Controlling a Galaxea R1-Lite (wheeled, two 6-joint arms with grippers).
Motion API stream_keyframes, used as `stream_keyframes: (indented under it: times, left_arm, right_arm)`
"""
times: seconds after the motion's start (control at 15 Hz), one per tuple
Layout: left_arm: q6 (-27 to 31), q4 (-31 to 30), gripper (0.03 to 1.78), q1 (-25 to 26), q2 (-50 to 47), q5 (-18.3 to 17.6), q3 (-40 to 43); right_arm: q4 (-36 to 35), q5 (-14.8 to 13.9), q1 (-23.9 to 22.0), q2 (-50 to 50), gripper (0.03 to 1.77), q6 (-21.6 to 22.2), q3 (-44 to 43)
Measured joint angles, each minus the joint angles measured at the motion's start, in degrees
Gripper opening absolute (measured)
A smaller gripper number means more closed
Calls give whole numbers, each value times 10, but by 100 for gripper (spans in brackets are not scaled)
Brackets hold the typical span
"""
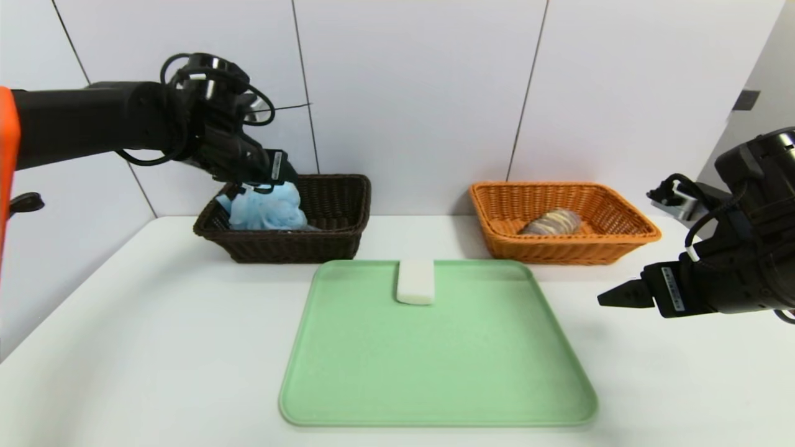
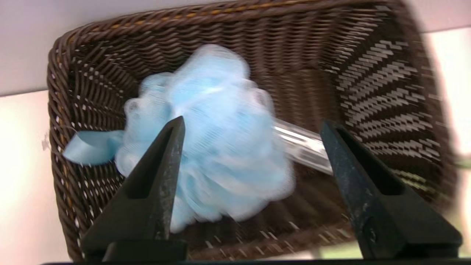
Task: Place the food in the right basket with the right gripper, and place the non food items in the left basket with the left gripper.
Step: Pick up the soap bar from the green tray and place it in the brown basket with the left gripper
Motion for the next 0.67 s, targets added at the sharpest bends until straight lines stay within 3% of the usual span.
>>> stream_keyframes:
  times: [0.2, 0.53, 0.67]
  left_arm:
    - [-24, 39, 144, -85, -52, 22, 0]
    - [-131, 57, 157, -249, -58, 131, 0]
    - [-146, 56, 160, -280, -39, 149, 0]
  right_arm:
    - [0, 0, 0, -4, 170, 0, 9]
    - [0, 0, -2, -18, 170, 1, 29]
    - [0, 1, -4, -27, 170, 1, 45]
